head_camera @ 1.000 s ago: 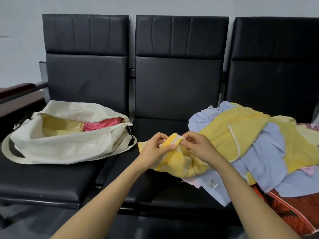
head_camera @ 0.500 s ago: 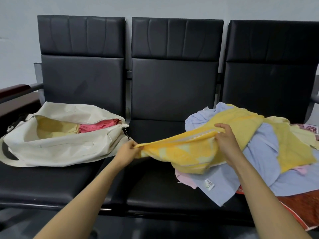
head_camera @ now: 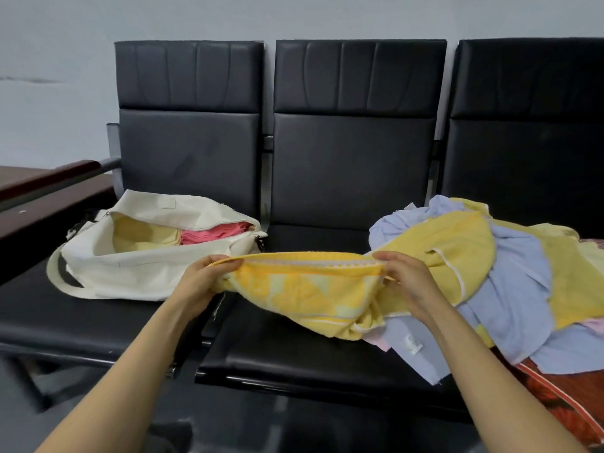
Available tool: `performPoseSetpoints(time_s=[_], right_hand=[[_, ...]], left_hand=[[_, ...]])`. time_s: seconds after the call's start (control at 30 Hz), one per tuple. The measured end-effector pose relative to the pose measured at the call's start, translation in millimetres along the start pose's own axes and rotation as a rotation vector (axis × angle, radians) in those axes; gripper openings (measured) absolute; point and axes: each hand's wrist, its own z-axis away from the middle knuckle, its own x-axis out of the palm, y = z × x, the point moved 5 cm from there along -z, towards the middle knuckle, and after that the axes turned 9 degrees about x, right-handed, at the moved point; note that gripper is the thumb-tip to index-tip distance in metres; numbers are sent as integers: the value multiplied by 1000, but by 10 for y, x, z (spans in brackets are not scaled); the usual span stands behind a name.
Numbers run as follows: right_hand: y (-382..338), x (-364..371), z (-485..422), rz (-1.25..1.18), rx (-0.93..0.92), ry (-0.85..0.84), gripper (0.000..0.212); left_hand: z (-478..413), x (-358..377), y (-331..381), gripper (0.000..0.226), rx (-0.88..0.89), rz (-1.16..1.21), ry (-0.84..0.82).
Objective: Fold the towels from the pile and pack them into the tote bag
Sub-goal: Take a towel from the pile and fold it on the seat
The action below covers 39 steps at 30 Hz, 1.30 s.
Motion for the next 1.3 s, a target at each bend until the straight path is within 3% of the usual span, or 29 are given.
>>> performPoseSetpoints(time_s=[0.13,0.23,0.33,0.43,0.5,0.57,0.67,0.77,0.83,1.03,1.3], right_hand=[[58,-211,-48,-256,104,-37,11],[58,-421,-70,-231,85,22,11],[46,-567,-8,-8,77,-75,25],[160,-645,93,430,92,-212,14],[228,-713,125,727,23,-158,21],[204,-794,148,810,-51,-10,27],[-50,-863,253,613,-101,146,17],[-417,-831,406,376,-76,173,15],[-717,-759,557,301,-134,166,13],[-1481,-479,1055,262,-336,118,20],[-1876,237,1185,133,-425,-58,18]], left_hand=[[85,92,-68,67,-97,-73,-266],[113,151,-55,62,-52,-96,-294],[85,156,-109,63,-32,-183,-277],[67,175,-171,28,23,-402,-168],[118,246,-89,18,160,-632,-110],[208,360,34,12,276,-739,-64],[255,512,182,19,263,-566,-54],[271,683,521,26,253,-285,-47],[301,748,870,27,340,-167,-3],[554,602,1762,24,560,-73,153],[751,-79,2184,24,667,-13,345]])
